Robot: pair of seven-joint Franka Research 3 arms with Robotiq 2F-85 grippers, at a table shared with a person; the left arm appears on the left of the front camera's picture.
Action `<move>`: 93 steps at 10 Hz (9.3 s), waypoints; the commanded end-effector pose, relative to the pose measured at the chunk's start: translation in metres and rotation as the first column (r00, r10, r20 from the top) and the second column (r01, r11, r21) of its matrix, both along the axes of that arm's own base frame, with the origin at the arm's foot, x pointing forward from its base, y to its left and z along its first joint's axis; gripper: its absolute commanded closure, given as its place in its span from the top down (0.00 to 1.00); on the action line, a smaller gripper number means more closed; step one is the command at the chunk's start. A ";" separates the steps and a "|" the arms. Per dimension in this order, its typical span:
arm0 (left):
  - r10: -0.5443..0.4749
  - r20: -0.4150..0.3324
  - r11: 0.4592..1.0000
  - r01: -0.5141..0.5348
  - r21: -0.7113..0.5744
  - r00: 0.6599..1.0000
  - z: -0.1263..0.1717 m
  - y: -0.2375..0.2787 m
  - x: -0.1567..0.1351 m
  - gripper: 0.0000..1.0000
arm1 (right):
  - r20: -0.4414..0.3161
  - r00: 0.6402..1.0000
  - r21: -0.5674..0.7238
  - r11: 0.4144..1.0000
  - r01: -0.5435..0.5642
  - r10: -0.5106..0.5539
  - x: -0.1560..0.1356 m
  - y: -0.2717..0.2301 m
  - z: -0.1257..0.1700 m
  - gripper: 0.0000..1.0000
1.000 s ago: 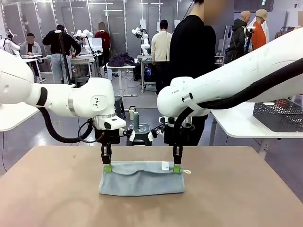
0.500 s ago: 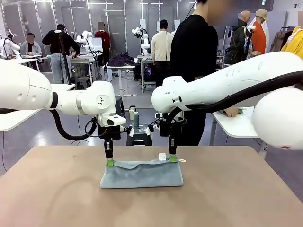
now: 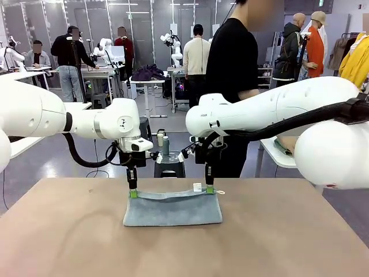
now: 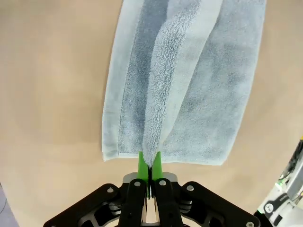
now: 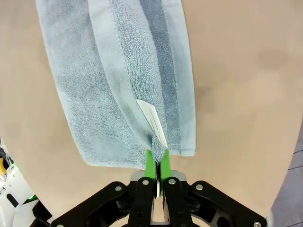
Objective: Fold the towels and place them in the basket.
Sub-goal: When a person lays out a Towel with hook on the table, fold it in half twice.
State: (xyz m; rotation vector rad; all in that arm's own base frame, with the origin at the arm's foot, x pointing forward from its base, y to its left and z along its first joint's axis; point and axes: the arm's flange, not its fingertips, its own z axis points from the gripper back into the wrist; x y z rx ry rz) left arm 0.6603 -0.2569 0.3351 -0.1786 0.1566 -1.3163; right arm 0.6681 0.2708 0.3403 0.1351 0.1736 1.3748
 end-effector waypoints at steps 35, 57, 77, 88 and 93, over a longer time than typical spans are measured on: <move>0.608 0.266 0.787 -0.525 -0.324 0.748 0.095 0.185 -0.279 1.00 | 0.230 0.448 0.036 0.468 0.883 -0.864 -0.063 -0.023 0.034 1.00; 0.608 0.266 0.787 -0.525 -0.324 0.748 0.095 0.185 -0.279 1.00 | 0.114 0.296 -0.033 0.294 0.955 -0.949 -0.045 -0.029 -0.067 0.00; 0.608 0.266 0.787 -0.525 -0.324 0.748 0.095 0.185 -0.279 1.00 | 0.208 0.399 0.015 0.410 0.912 -0.893 -0.066 0.077 0.072 0.00; 0.608 0.266 0.787 -0.525 -0.324 0.748 0.095 0.185 -0.279 1.00 | 0.223 0.356 0.013 0.368 0.930 -0.908 -0.061 0.191 0.006 0.29; 0.608 0.266 0.787 -0.525 -0.324 0.748 0.095 0.185 -0.279 1.00 | 0.176 0.377 0.055 0.391 0.919 -0.910 -0.071 0.184 0.022 1.00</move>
